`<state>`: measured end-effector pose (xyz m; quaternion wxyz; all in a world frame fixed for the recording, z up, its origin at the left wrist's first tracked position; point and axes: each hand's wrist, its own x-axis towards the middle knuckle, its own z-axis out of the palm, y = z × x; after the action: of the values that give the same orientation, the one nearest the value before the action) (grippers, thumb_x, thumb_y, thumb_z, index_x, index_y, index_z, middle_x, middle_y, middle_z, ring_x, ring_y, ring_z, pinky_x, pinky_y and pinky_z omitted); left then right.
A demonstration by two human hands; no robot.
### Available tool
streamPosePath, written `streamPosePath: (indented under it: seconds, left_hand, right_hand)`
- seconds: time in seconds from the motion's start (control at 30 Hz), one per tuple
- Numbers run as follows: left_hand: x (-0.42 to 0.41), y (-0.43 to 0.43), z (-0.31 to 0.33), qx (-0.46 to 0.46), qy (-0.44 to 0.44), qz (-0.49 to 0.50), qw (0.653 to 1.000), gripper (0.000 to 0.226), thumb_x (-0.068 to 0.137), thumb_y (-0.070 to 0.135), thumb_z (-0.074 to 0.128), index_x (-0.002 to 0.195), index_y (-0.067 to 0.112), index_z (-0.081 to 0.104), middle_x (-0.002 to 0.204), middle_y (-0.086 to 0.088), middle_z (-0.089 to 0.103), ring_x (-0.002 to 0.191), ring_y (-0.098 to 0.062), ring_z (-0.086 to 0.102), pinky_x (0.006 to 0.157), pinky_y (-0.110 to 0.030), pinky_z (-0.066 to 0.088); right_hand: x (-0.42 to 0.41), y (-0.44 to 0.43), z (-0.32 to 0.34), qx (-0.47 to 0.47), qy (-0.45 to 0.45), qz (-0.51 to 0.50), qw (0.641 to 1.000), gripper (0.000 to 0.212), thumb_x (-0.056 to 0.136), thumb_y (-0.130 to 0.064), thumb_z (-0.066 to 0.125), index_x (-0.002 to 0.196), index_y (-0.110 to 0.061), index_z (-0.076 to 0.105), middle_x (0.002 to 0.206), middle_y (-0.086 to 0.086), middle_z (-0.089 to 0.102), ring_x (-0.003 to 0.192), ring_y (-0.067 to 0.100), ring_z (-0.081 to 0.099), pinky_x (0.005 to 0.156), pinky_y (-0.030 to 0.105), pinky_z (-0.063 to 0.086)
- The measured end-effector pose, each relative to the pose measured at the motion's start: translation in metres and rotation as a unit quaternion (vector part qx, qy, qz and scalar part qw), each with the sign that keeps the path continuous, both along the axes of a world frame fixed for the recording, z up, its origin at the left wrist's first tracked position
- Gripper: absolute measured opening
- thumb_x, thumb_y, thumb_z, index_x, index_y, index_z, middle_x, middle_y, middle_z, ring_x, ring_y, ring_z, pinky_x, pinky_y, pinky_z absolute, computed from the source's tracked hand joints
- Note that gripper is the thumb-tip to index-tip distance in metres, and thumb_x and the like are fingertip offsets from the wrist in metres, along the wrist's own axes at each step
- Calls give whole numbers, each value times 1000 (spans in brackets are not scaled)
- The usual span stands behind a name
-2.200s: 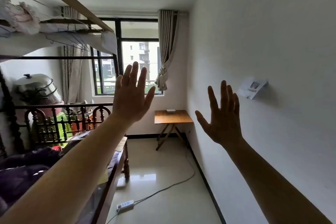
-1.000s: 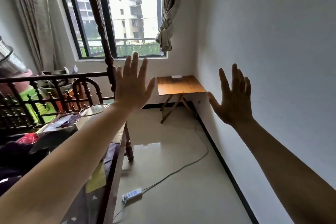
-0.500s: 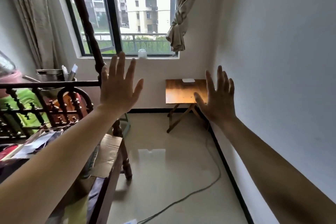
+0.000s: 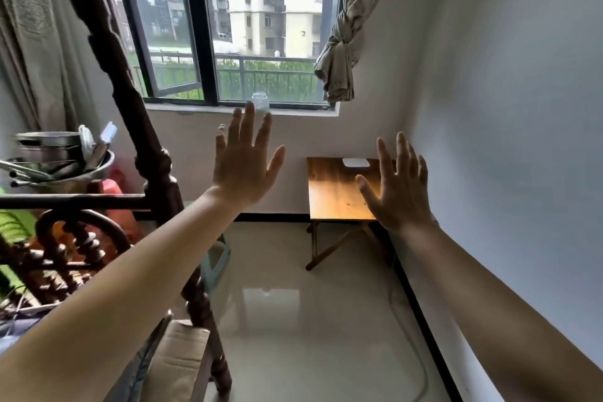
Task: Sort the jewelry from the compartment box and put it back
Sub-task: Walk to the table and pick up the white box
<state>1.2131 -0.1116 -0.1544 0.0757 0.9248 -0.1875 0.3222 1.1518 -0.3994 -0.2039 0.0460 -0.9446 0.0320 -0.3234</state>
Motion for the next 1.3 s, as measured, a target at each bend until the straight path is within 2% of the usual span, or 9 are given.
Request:
streamPosePath:
  seconds: [0.3,0.5,0.63,0.83,1.0,1.1,1.2,1.3]
  left_hand:
    - [210,-49,-43,17,20,-11,1000,72,100,59,18,160,20,10,167,-12,-6,154,-31,-2,122,-55,8]
    - [362,-76,-49,54,55,25,997,76,96,61,14,158,18,19,167,-16,4,153,-36,8,121,-58,13]
    - [451,-81,-37,45,46,28,998,72,99,59,21,158,18,18,166,-17,6,152,-37,10,120,-58,13]
    - [583,-89,-63,35,55,15,998,71,99,57,28,156,16,26,165,-18,13,152,-38,14,119,-59,16]
    - [711,-115,-92,38,83,-47,995,68,101,54,34,157,17,24,166,-17,10,153,-37,10,119,-60,13]
    - [784,-138,-100,40,100,-108,988,68,100,54,33,156,16,28,165,-19,15,151,-39,14,119,-59,14]
    - [839,-168,-103,73,125,-179,973,74,96,58,22,155,14,29,163,-22,19,150,-41,19,117,-60,19]
    - [878,-214,-106,116,121,-257,952,73,98,57,22,156,13,28,163,-21,19,150,-41,20,117,-60,21]
  right_hand:
    - [218,-44,-43,31,15,-4,999,80,96,-63,32,160,-25,4,167,17,-6,153,38,5,121,54,7]
    - [385,-75,-58,88,42,-13,995,79,99,-59,38,160,-24,3,167,17,-5,153,39,7,122,55,10]
    - [483,-80,-50,95,61,-1,994,80,99,-57,41,160,-25,1,167,16,-6,153,38,6,122,55,13]
    - [603,-82,-65,37,88,7,995,81,93,-62,30,160,-22,9,166,20,3,150,41,17,119,55,17]
    - [693,-102,-94,36,90,-57,994,78,94,-58,37,160,-23,13,166,19,3,150,41,19,119,55,17]
    - [734,-118,-109,52,98,-130,985,77,97,-56,42,160,-24,11,167,17,-3,152,39,14,121,53,12]
    - [753,-133,-116,92,115,-211,966,79,97,-57,42,160,-25,7,167,15,-7,153,37,9,123,52,11]
    - [754,-154,-118,93,122,-277,949,78,98,-58,40,160,-25,7,167,15,-6,153,37,10,122,52,11]
